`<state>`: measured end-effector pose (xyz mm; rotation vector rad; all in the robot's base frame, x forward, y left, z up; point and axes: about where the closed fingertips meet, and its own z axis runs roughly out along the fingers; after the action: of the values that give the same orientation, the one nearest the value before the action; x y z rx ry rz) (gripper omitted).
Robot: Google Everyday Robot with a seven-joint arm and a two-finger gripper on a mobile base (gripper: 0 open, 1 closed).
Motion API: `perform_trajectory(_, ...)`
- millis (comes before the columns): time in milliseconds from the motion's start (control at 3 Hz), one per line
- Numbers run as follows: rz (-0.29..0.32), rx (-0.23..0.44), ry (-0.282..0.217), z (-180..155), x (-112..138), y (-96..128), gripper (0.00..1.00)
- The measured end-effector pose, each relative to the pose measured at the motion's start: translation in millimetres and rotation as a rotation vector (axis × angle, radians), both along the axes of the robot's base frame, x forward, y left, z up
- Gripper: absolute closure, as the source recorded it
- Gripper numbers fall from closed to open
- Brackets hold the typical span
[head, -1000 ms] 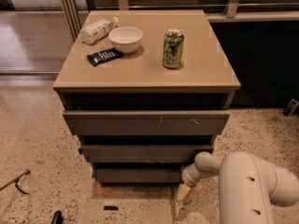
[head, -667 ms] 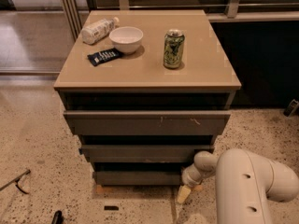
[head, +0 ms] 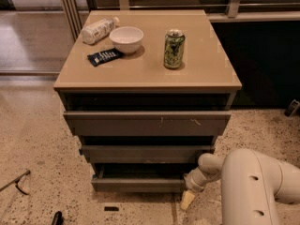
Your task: Open bottom drawer
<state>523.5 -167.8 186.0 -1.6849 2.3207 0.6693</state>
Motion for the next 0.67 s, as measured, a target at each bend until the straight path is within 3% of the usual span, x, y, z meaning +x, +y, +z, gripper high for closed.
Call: perform_trajectory(667,0.014,0.037,0.113,13,-53,-6,0.00)
